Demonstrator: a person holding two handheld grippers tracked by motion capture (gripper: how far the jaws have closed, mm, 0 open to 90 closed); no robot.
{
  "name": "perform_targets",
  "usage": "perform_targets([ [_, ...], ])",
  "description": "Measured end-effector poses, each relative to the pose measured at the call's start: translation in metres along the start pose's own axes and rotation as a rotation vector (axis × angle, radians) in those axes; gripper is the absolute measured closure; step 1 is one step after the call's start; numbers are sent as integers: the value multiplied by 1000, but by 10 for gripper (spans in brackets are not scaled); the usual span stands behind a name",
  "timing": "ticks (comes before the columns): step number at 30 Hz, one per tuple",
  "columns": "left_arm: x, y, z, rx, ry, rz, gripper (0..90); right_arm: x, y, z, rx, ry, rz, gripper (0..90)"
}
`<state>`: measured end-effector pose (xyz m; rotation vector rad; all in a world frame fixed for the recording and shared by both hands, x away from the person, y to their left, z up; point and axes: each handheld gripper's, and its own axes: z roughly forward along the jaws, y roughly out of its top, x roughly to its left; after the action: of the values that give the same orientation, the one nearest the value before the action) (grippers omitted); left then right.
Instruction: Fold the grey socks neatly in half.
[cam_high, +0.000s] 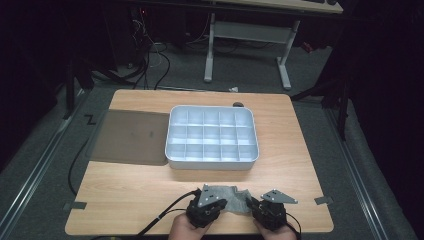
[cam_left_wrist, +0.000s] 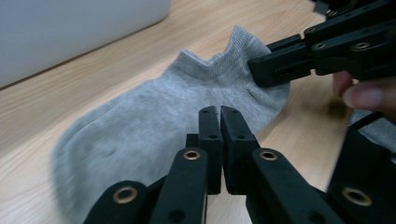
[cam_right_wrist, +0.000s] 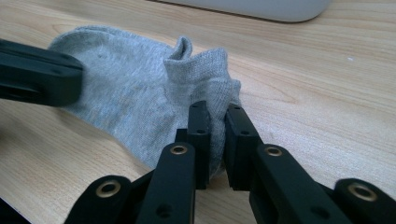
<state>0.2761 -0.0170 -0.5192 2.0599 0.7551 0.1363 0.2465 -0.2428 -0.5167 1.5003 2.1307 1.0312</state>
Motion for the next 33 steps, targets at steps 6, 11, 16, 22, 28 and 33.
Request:
perform_targets([
  [6,1,0,17,67,60,24,900,-1,0,0,-8,15,5,827],
  [11,2,-2,18,57,59,32,900,4,5,-5,-27,50,15,797],
  [16,3,-3,18,55,55,37,900,5,11,-19,-92,74,6,683],
  [22,3,-3,17,53,52,34,900,-18,1,-18,-65,-35,32,817],
  [28,3,-4,17,51,52,34,900,-25,-8,4,0,-52,36,852],
  [33,3,-4,17,47,50,32,900,-28,-4,-16,-87,-8,98,745],
])
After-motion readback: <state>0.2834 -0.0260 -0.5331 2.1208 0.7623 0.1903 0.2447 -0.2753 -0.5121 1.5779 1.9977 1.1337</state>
